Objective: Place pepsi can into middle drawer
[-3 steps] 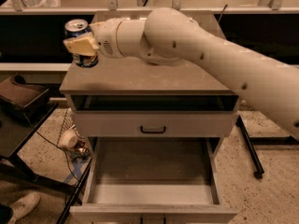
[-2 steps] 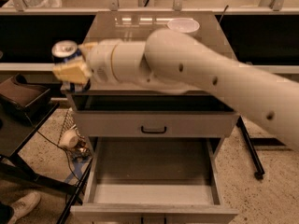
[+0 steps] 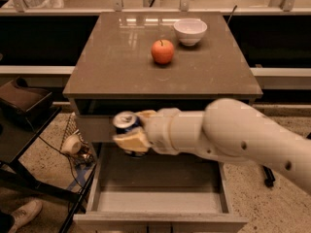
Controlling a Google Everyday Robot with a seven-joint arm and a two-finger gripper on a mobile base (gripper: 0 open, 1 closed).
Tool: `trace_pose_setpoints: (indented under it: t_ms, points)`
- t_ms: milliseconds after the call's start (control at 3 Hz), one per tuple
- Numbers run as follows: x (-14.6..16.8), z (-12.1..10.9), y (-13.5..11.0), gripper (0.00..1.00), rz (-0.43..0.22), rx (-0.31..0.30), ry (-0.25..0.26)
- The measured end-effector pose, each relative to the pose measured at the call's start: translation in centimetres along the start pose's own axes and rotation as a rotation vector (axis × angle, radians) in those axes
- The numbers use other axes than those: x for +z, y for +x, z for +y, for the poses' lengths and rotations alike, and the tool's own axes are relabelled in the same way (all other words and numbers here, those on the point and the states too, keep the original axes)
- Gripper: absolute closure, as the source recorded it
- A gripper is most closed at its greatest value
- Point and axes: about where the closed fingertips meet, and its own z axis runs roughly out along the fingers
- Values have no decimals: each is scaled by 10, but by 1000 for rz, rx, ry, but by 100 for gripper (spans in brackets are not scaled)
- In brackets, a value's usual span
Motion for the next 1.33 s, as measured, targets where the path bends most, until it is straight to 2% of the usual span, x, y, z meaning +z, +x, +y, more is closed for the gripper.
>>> trace_pose_setpoints:
  t_ms: [333,667,1000,1333]
  points:
    - [-14,-75,113,100,96,55,132]
    - [9,-118,171,100,106,87,121]
    - [12,-116,168,100,107,79,115]
    - [38,-90,201,100,32,67,50]
